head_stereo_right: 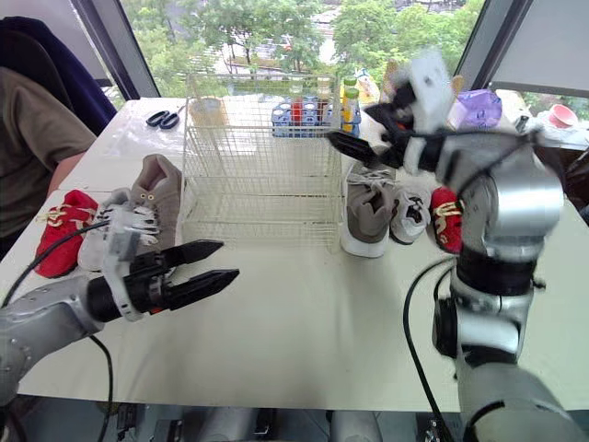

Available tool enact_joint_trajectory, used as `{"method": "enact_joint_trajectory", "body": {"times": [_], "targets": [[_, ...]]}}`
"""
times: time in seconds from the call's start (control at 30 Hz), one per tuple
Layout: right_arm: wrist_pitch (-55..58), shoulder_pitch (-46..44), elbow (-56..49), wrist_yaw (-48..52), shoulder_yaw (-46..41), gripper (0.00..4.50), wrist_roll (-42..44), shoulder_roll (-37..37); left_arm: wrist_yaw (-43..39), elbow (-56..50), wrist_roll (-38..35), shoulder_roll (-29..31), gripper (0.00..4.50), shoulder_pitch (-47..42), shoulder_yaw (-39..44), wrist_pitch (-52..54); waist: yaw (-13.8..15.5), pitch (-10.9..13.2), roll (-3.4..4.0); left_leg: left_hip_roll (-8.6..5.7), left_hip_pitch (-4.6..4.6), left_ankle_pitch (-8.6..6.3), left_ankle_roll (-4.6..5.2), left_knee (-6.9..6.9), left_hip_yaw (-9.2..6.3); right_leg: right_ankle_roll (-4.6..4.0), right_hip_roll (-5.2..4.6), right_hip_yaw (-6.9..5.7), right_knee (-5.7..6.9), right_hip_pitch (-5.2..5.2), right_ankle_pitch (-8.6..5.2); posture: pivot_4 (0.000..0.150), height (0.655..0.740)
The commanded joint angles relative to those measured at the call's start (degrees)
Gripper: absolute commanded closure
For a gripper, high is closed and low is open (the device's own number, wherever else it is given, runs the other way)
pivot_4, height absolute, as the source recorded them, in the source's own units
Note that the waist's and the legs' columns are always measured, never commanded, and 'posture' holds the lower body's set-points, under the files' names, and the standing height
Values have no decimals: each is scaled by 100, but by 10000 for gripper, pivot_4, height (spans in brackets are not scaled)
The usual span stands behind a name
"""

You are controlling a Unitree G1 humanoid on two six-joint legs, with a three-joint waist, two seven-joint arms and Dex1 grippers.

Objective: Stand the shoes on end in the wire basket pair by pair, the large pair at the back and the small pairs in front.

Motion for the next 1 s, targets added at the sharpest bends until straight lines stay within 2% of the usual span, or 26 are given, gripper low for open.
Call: {"method": "enact_joint_trajectory", "body": {"times": [0.03,0.13,0.33,0.43,0.63,0.73,1.0], "targets": [[-449,887,-897,-1189,-409,341,-312,516,87,2,-162,-59,0,-189,-285,108,-6,2,3,0,0,0,0,-1,1,0,1,0,1,-1,0,1500,7400],[-778,1840,-1396,-1757,-227,341,-382,1033,-31,63,-48,8,0,-287,-511,214,-26,0,5,0,2,4,-2,1,3,0,5,3,6,-2,0,1500,7400],[-1286,2799,-1744,-2553,484,341,-361,1859,-164,235,112,79,0,-399,-639,288,-144,2,10,9,11,4,-2,-1,3,-1,20,6,9,2,-1,1500,7400],[-1654,2901,-1475,-2849,763,341,-458,2007,-175,278,197,97,0,-458,-686,323,-140,2,11,10,10,5,-2,0,2,-1,23,6,9,2,-2,1500,7400],[-2532,2967,-217,-3411,1120,341,-854,1929,-202,257,356,107,0,-422,-697,363,-133,2,9,8,10,6,-4,0,1,-6,23,7,7,4,-5,1500,7400],[-2791,2987,370,-3754,1179,8724,-1107,1851,-231,252,483,122,0,-413,-706,361,-132,-1,6,6,11,6,-5,0,1,-10,23,7,7,5,-7,1500,7400],[-3161,3161,650,-3929,1196,41626,-1017,1843,-247,285,579,96,0,-471,-675,367,-110,-19,-24,7,76,5,-4,-3,-9,-21,22,1,-12,86,-18,1500,7400]]}}
